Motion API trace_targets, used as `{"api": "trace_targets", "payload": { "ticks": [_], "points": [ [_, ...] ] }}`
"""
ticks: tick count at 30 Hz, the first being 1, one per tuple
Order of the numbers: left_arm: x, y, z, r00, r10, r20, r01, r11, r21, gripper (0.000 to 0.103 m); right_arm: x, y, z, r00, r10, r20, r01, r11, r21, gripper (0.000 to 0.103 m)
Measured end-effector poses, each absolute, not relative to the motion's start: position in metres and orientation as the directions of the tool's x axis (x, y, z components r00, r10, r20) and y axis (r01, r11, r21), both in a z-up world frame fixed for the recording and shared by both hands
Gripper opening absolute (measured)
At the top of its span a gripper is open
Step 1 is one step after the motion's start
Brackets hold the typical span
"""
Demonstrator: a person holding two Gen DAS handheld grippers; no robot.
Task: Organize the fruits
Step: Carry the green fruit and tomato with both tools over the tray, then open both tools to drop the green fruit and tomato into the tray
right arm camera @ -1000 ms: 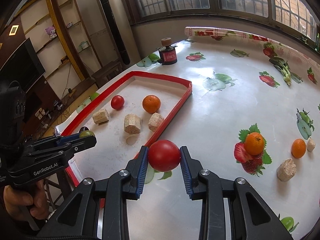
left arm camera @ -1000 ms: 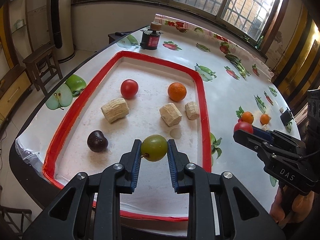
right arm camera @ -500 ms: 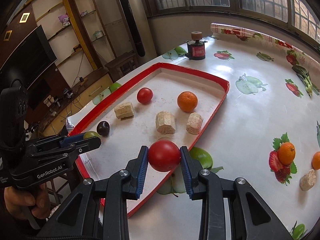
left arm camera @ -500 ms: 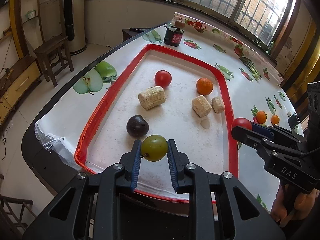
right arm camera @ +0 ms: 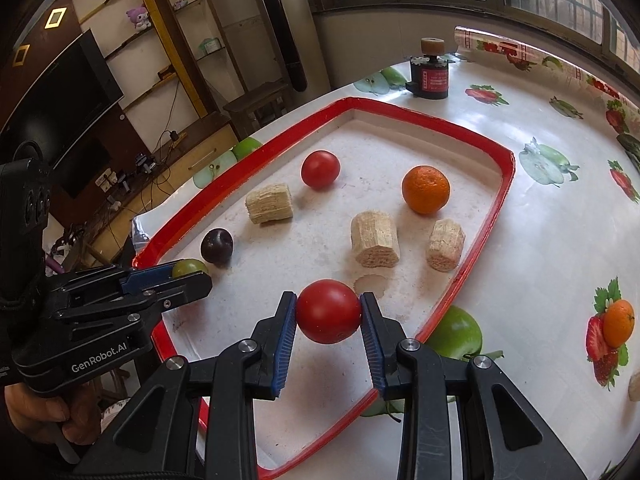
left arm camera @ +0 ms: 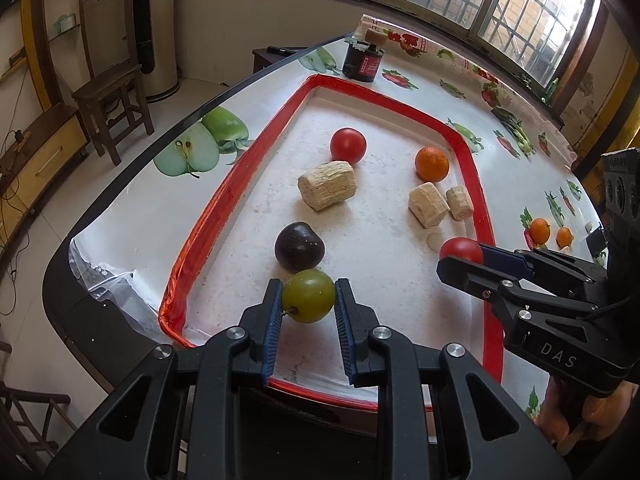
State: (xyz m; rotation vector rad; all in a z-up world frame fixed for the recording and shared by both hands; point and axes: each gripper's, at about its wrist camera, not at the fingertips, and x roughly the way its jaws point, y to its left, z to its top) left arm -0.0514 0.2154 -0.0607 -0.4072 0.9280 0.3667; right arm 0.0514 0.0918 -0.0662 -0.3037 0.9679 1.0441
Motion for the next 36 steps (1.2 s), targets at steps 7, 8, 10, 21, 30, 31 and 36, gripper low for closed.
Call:
{"api": "trace_targets", "payload": {
  "ticks": [7,8,10,21,30,31,36],
  "points": [
    [-0.049,0.215,-0.062,0.539,0.145,-0.83,-0.474,0.867,-0.157,0.023,0.054,0.096,-0.073,0.149,0.575,-0.804,-0.833,0.511,0.211,0.034],
    [-0.049,0.215,-0.062,0.538,0.147,-0.83,-0.476,0.866,-0.155,0.023,0.055,0.095,-0.074,0.148,0.573,-0.806,-0.832,0.513,0.212,0.034],
    [-0.048,0.215,-0.062,0.534,0.149,-0.832,-0.476,0.866,-0.151,0.023,0.056,0.094,-0.074,0.147,0.578,-0.803,-0.828,0.516,0.22,0.035],
    [-0.046,0.206,-0.058,0.514,0.197,-0.835,-0.491,0.865,-0.098,0.064,0.056,0.081,-0.059,0.158,0.609,-0.777,-0.827,0.512,0.232,0.045],
    [-0.049,0.199,-0.053,0.514,0.203,-0.834,-0.491,0.866,-0.092,0.064,0.054,0.06,-0.044,0.186,0.631,-0.753,-0.817,0.525,0.238,0.045],
    [-0.049,0.197,-0.052,0.517,0.2,-0.832,-0.487,0.868,-0.094,0.064,0.055,0.056,-0.042,0.19,0.633,-0.751,-0.816,0.527,0.238,0.046],
    [-0.047,0.187,-0.046,0.529,0.198,-0.825,-0.47,0.878,-0.091,0.064,0.058,0.035,-0.035,0.217,0.639,-0.738,-0.8,0.55,0.24,0.049]
  ]
}}
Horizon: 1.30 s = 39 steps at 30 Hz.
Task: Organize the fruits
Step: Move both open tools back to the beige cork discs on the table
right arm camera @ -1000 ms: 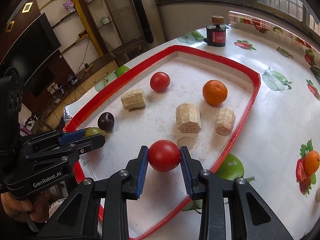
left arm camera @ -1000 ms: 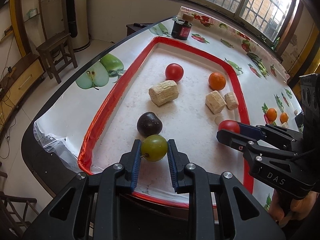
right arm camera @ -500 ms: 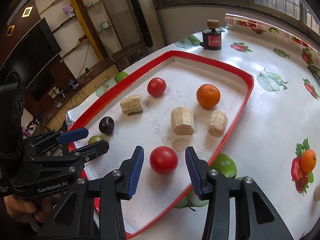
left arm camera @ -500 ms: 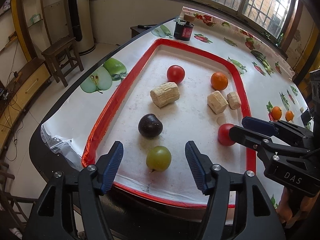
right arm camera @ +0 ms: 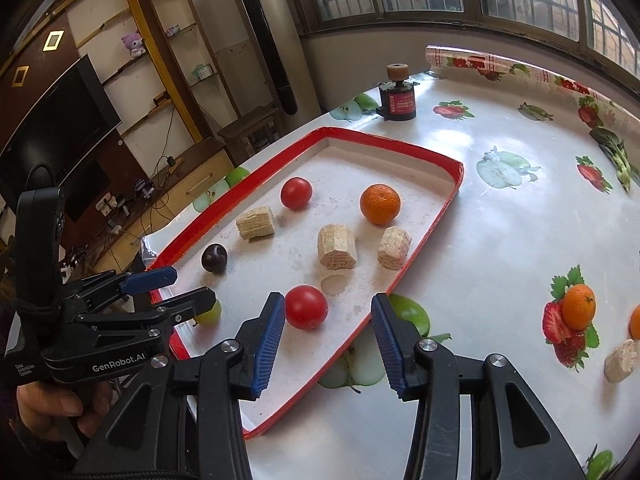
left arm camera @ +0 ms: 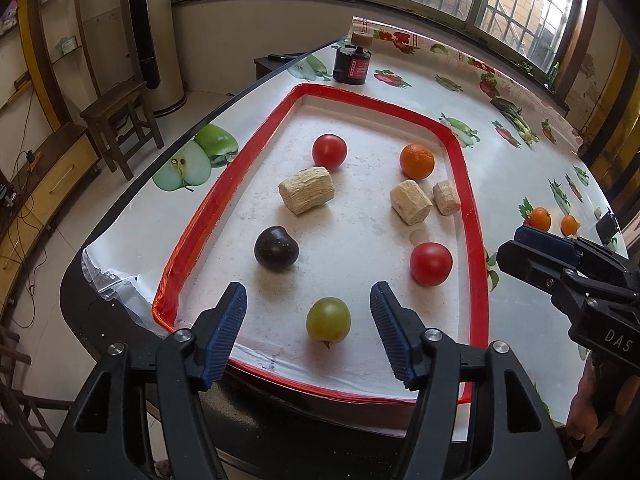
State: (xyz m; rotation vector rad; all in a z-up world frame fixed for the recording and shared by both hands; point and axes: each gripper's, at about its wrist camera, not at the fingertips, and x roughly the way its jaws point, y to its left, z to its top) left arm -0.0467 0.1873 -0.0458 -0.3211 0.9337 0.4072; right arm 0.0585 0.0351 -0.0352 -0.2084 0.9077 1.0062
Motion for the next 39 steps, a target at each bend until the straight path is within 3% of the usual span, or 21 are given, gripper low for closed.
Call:
{"api": "trace_targets", "payload": {
  "ticks": [39],
  "points": [
    [0.04,0.036,-0.03,0.567,-0.02,-0.823,-0.126,0.986,-0.111,0.063,0.124,-0.186,-0.048,0.438,0.503,-0.745,-0.49,0.828,0.272,0.052]
  ]
}}
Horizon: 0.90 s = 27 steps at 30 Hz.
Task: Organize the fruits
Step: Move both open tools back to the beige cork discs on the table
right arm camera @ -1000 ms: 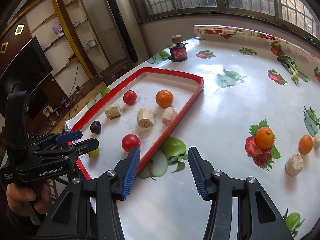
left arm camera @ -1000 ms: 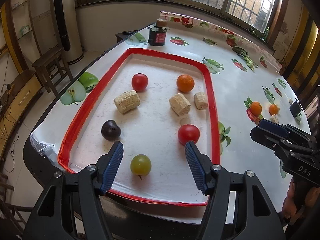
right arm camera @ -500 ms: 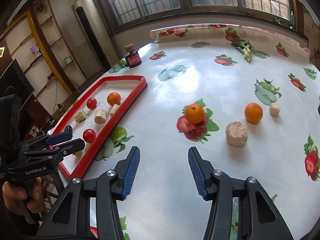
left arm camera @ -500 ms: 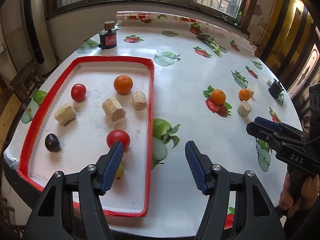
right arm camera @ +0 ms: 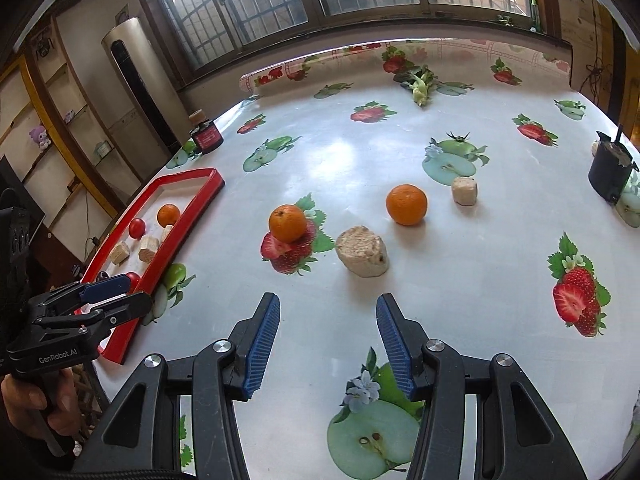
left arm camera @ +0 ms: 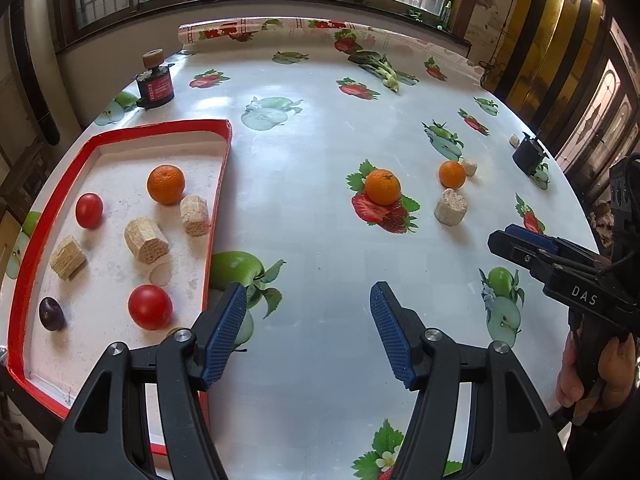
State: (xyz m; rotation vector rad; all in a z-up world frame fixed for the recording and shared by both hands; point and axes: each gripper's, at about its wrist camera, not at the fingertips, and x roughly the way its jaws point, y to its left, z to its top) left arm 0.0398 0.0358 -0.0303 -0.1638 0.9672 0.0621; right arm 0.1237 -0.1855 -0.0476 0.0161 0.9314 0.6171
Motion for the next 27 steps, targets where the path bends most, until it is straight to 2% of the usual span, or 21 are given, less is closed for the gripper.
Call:
{"api": "trace_targets", "payload": {
  "ticks": [13,27],
  "points": [
    [0.075,-0.014,-0.037,0.544,-0.11,-0.832,-0.01,0.99,-0.138,0.063,0.164,-0.226,-0.063,0.482,0.421,-0.768,-0.389,0.889,0.243,0.053],
    [0.131,-0.068,-0.054,0.503,-0.204,-0.84,0.07,0.978,-0.195,0.063,0.235,-0.225,-0.075,0.49,0.372,-0.788,-0.389,0.903,0.184,0.052]
  ]
}}
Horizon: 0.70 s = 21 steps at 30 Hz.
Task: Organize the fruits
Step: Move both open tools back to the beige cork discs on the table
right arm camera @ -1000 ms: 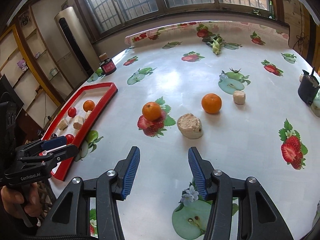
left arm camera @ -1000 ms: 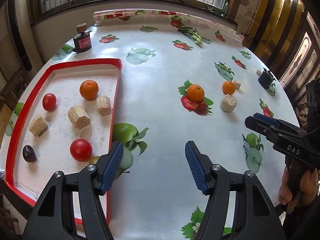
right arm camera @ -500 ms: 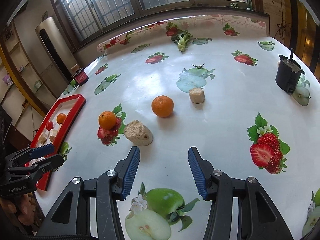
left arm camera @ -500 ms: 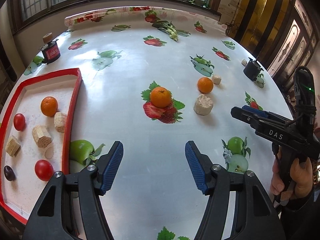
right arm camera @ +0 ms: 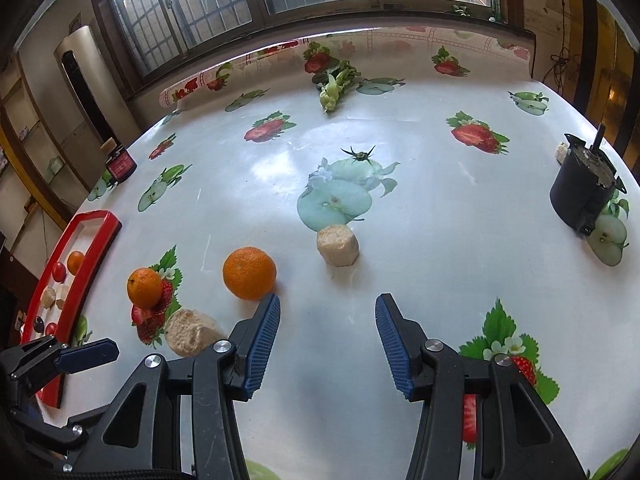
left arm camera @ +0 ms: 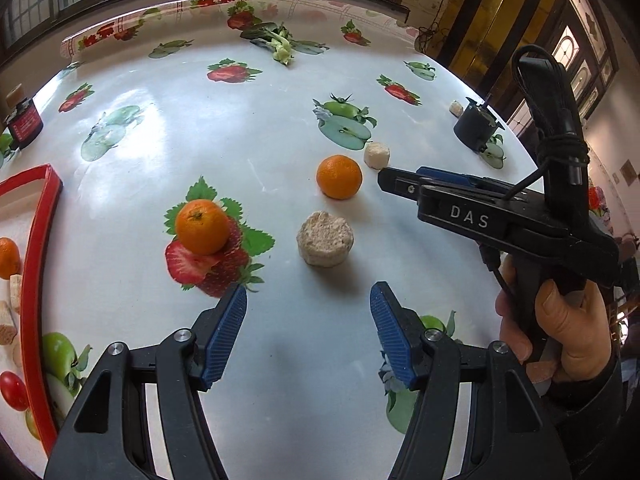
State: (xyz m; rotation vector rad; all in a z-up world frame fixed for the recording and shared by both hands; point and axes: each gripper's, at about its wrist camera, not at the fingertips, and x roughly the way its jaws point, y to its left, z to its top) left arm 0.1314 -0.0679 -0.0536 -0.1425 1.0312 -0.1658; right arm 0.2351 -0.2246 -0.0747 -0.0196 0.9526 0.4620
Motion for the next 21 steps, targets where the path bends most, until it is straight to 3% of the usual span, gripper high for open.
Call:
{"api": "trace_targets", "payload": {
  "ticks": [6,8,9,10,21],
  "points": [
    [0.157,-0.076,-0.07,0.487,-0.201,-0.85,0.06,0.979,-0.197,0.061,0.261,-0.214,-0.079,0.501,0.367,-0.784,-0.39,0.904,0.175,0.046],
    [0.16,-0.076,-0.074,0.502,-0.207,-0.84,0.059,0.977,-0.206,0.05,0.268,-0.212,-0.084,0.494,0.358,-0.792,-0.384,0.907,0.171,0.041],
    [0.161,-0.076,-0.075,0.498,-0.21,-0.842,0.063,0.976,-0.207,0.035,0.269,-0.211,-0.086,0.496,0.352,-0.794,-0.381,0.91,0.165,0.034],
    [0.161,-0.076,-0.074,0.498,-0.216,-0.84,0.065,0.975,-0.213,0.033,0.268,-0.211,-0.086,0.507,0.345,-0.79,-0.382,0.912,0.152,0.028],
    [0.138,-0.065,-0.062,0.517,-0.222,-0.826,0.048,0.972,-0.231,0.033,0.222,-0.219,-0.06,0.526,0.396,-0.753,-0.404,0.895,0.189,0.028]
  ]
}}
